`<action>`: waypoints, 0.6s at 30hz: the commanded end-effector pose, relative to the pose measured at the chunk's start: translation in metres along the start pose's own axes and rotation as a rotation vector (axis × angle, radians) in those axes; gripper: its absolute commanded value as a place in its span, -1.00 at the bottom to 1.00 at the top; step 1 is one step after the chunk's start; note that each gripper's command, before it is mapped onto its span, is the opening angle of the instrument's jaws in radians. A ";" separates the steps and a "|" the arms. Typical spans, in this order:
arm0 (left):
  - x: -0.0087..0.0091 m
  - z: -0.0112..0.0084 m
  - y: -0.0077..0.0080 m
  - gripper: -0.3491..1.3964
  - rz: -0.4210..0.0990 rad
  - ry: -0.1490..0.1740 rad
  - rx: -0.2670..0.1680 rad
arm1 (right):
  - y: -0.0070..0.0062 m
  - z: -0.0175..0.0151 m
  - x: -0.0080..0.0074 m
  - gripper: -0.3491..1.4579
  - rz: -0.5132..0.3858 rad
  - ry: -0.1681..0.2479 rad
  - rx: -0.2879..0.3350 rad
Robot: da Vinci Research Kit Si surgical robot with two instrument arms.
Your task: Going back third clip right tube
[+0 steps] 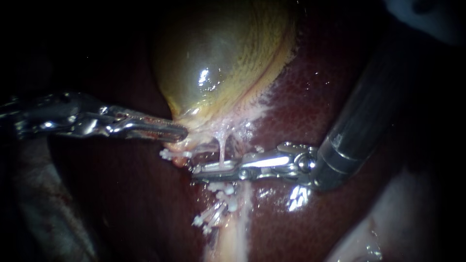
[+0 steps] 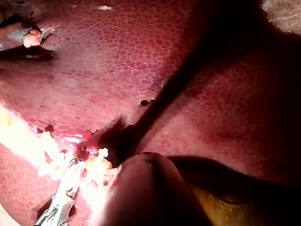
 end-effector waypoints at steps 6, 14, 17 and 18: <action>0.0000 0.0000 0.0000 -1.00 0.000 0.000 0.000 | 0.0000 -0.0001 0.0000 -0.43 -0.050 -0.005 -0.002; 0.0001 0.0000 0.0001 -1.00 -0.001 0.000 0.001 | 0.0002 -0.0001 0.0002 -0.19 -0.138 -0.012 -0.003; 0.0001 0.0000 0.0002 -1.00 -0.001 0.000 0.001 | 0.0002 -0.0001 0.0002 -0.15 -0.161 -0.017 -0.005; 0.0002 0.0000 0.0002 -1.00 -0.002 0.000 0.004 | 0.0002 -0.0001 0.0002 -0.14 -0.173 -0.017 -0.006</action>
